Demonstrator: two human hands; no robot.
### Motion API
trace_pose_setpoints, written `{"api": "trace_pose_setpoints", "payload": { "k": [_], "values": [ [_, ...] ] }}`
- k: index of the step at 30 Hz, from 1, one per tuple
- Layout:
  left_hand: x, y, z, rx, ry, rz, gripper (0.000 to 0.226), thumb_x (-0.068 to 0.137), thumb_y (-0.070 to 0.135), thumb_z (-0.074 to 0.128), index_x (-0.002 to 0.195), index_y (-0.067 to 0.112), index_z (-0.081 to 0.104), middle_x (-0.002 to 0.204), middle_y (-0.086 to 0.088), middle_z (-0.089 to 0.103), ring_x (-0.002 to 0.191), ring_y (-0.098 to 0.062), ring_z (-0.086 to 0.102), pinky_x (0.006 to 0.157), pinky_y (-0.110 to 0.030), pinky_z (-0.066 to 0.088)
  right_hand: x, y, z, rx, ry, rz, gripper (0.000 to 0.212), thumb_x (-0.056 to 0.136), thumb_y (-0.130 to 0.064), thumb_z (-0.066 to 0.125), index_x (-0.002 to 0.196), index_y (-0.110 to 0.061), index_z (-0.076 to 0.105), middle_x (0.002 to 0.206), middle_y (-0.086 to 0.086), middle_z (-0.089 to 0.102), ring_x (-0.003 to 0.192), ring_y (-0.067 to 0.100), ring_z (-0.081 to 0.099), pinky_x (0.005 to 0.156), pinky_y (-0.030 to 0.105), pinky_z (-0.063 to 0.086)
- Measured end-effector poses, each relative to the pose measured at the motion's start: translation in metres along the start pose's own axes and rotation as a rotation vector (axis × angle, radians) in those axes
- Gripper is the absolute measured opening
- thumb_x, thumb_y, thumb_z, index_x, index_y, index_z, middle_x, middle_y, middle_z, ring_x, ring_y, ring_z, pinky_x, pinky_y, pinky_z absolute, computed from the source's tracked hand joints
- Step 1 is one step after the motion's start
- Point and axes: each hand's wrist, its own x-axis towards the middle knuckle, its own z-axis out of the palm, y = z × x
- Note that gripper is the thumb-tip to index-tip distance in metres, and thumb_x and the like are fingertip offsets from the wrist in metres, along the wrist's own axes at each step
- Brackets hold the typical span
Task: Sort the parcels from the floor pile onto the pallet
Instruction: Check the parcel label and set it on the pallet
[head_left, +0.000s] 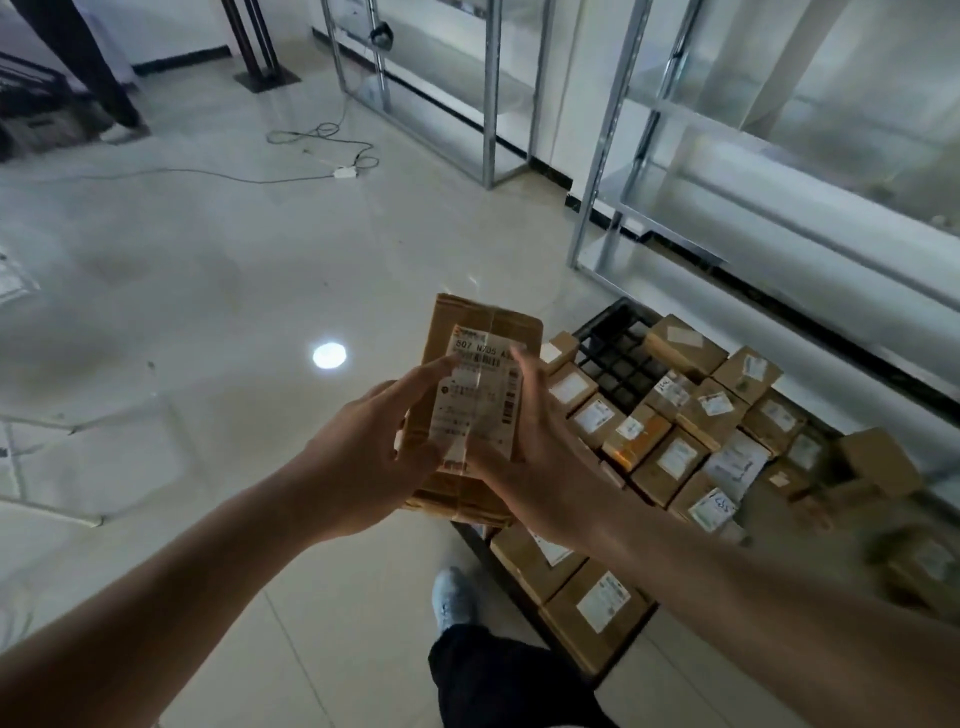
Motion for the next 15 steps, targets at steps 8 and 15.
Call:
{"api": "trace_pose_setpoints", "payload": {
  "k": [8, 15],
  "values": [
    [0.145, -0.066, -0.064, -0.003, -0.095, -0.025, 0.076, 0.099, 0.031, 0.064, 0.149, 0.067, 0.019, 0.147, 0.007, 0.053, 0.133, -0.026, 0.056, 0.071, -0.03, 0.064, 0.162, 0.012, 0.015, 0.101, 0.076, 0.081, 0.098, 0.091, -0.065, 0.065, 0.157, -0.054, -0.008, 0.142, 0.004, 0.039, 0.128, 0.024, 0.052, 0.097, 0.053, 0.058],
    [0.249, -0.1, -0.118, -0.008, -0.154, -0.003, 0.076, 0.101, 0.031, 0.063, 0.154, 0.062, 0.018, 0.15, 0.008, 0.051, 0.136, -0.022, 0.053, 0.073, -0.025, 0.061, 0.271, 0.003, 0.01, 0.128, 0.143, 0.142, 0.094, 0.094, -0.058, 0.066, 0.153, -0.059, -0.008, 0.146, 0.003, 0.04, 0.128, 0.023, 0.053, 0.098, 0.051, 0.058]
  ]
}}
